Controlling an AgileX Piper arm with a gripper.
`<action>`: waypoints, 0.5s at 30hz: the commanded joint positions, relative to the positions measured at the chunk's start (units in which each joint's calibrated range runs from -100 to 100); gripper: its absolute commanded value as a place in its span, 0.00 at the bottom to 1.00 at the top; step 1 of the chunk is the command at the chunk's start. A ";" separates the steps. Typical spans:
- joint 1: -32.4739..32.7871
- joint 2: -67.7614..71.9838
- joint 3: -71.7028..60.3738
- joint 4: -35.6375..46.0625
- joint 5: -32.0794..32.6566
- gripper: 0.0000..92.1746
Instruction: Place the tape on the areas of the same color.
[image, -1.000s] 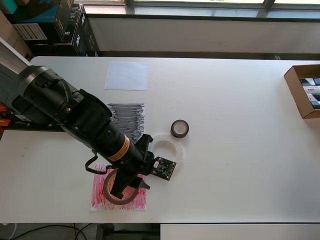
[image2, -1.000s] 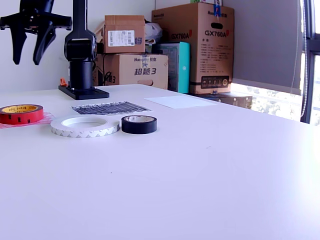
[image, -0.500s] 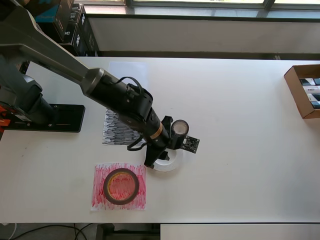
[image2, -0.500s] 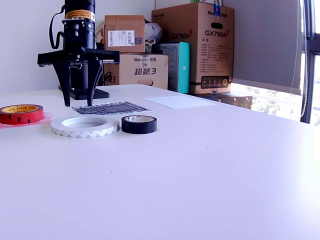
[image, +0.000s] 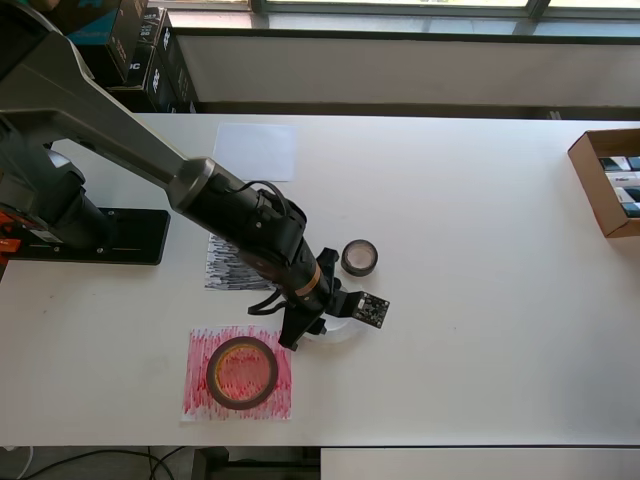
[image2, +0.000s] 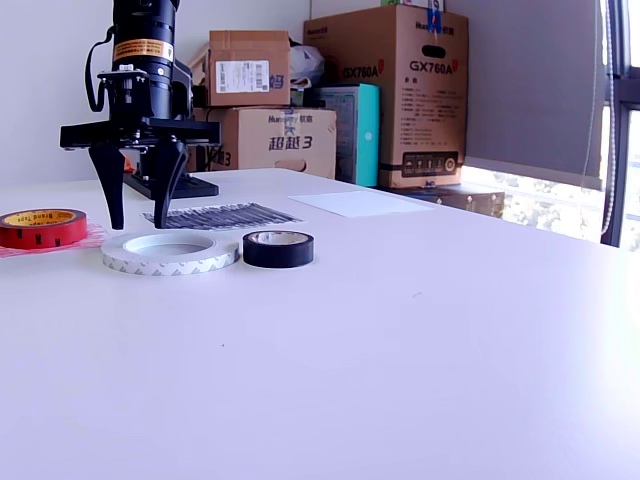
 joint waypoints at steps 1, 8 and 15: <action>-0.36 0.14 -0.88 2.09 1.10 0.51; -0.67 0.33 -1.79 4.63 2.32 0.50; -0.75 -0.04 -1.97 6.67 3.72 0.50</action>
